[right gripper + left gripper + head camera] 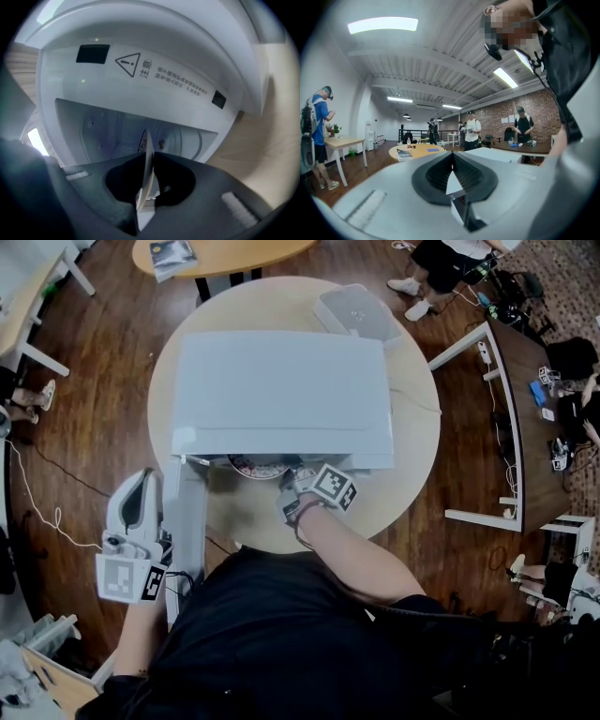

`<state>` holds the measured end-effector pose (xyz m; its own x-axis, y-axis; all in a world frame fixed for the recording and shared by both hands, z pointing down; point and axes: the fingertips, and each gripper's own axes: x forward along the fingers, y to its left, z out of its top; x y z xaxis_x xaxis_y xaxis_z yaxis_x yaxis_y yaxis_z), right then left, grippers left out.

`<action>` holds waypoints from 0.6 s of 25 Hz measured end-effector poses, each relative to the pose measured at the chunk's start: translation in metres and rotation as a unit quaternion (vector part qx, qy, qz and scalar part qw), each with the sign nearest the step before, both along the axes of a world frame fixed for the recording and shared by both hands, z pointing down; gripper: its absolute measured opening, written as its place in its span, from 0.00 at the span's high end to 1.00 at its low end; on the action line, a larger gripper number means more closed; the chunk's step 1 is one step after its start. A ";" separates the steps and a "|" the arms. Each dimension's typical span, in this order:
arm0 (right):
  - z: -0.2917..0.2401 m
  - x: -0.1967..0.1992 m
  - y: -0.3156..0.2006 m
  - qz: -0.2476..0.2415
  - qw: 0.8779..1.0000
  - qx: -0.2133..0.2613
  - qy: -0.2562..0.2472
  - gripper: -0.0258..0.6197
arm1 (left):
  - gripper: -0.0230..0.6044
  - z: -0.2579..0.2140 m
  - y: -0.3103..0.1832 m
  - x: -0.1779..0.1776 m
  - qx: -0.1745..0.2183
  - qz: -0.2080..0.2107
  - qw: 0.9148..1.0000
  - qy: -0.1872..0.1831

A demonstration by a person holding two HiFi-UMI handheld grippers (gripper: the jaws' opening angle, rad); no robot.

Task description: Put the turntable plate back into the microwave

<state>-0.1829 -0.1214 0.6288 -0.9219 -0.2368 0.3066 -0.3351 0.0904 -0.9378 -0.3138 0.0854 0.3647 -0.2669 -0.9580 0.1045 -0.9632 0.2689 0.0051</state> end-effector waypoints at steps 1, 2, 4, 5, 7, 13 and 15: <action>0.001 -0.001 -0.001 0.002 1.000 0.000 0.001 0.92 | 0.96 0.002 0.001 -0.001 -0.001 -0.001 1.000 0.001; 0.002 -0.002 -0.001 0.004 1.000 0.000 0.002 0.92 | 0.96 0.002 0.001 -0.002 -0.002 -0.002 1.000 0.002; 0.005 -0.005 -0.004 0.011 1.000 -0.002 0.003 0.92 | 0.96 0.004 0.001 -0.003 -0.005 -0.002 1.000 0.004; 0.006 -0.006 -0.005 0.015 1.000 -0.002 0.003 0.92 | 0.96 0.004 0.001 -0.004 -0.006 -0.002 1.000 0.005; 0.008 -0.009 -0.009 0.021 1.000 -0.002 0.005 0.92 | 0.96 0.007 0.001 -0.005 -0.008 -0.003 1.000 0.006; 0.009 -0.019 -0.019 0.029 1.000 0.005 0.004 0.92 | 0.96 0.009 -0.001 -0.010 -0.013 -0.006 1.000 0.010; 0.010 -0.022 -0.019 0.028 1.000 0.007 0.004 0.92 | 0.96 0.010 -0.002 -0.011 -0.015 -0.007 1.000 0.010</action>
<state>-0.2053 -0.1401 0.6390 -0.9041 -0.2932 0.3108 -0.3483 0.0844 -0.9336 -0.3246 0.0832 0.3750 -0.2769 -0.9507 0.1397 -0.9593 0.2819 0.0164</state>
